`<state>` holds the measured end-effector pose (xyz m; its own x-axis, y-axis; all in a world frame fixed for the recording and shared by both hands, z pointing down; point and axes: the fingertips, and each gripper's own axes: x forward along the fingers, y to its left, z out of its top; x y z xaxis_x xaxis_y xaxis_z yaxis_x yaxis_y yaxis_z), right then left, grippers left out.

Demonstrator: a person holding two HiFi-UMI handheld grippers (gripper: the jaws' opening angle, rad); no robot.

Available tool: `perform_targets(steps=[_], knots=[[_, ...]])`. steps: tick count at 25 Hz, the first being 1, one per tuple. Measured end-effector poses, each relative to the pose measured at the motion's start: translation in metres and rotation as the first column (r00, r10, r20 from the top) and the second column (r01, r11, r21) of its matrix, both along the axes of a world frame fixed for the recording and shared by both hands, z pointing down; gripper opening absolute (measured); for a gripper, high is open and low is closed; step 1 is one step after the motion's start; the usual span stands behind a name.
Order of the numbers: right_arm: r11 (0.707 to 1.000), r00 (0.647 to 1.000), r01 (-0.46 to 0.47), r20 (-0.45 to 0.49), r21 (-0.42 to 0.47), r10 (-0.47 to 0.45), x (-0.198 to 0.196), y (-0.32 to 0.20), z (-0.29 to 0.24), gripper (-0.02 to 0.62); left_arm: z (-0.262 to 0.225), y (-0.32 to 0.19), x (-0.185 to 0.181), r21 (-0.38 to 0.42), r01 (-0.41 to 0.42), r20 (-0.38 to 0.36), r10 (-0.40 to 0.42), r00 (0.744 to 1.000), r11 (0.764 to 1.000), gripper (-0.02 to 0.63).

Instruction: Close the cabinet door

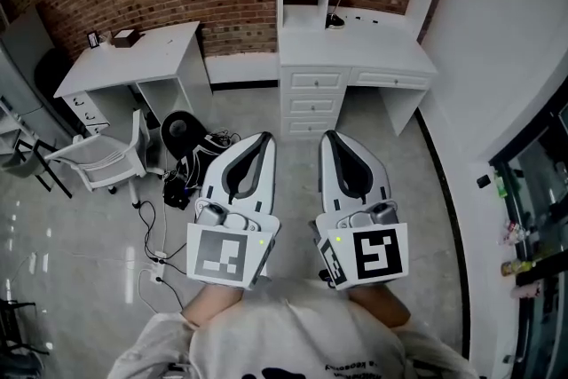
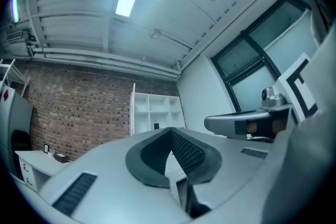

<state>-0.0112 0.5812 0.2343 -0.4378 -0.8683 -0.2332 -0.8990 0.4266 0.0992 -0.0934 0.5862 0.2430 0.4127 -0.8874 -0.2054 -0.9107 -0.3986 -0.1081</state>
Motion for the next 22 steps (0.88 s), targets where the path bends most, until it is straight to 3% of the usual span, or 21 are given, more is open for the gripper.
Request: perform_targets(steps=[10, 22], knots=[[1.0, 1.0, 0.001, 0.015, -0.013, -0.001, 0.001, -0.05, 0.007, 0.017, 0.01, -0.055, -0.005, -0.031, 0.01, -0.01, -0.011, 1.0, 0.999, 0.008], [1.0, 1.0, -0.017, 0.017, -0.004, 0.017, -0.029, -0.179, 0.001, 0.017, 0.006, -0.186, -0.033, -0.021, -0.024, -0.016, 0.024, 1.0, 0.999, 0.008]])
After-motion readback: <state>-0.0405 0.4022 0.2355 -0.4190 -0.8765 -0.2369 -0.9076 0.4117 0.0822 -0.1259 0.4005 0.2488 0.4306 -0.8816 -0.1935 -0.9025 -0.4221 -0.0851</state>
